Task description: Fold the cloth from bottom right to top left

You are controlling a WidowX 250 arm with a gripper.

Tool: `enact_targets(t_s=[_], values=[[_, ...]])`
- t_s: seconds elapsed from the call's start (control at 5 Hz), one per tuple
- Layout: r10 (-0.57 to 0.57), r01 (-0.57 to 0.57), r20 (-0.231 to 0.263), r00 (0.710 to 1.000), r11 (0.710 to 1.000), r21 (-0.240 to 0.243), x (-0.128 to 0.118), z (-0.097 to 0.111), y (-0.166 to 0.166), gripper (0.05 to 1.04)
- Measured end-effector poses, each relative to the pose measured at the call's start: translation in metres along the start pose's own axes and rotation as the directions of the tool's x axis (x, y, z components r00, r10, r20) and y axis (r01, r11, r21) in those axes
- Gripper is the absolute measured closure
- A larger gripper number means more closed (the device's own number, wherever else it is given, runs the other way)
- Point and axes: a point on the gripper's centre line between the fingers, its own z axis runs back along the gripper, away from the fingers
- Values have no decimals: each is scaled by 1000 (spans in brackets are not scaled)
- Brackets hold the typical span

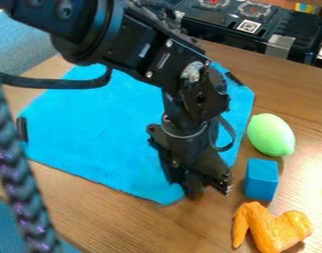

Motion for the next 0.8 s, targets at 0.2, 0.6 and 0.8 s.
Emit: enact_targets(t_s=[0.2,0.6,0.8], values=[[-18,18,-10,1000,1000,-16,-8,1,0,903],[-67,64,-56,996,996,-56,-31,25,12,1011],[-78,75,-87,993,996,-46,-35,30,26,1013]])
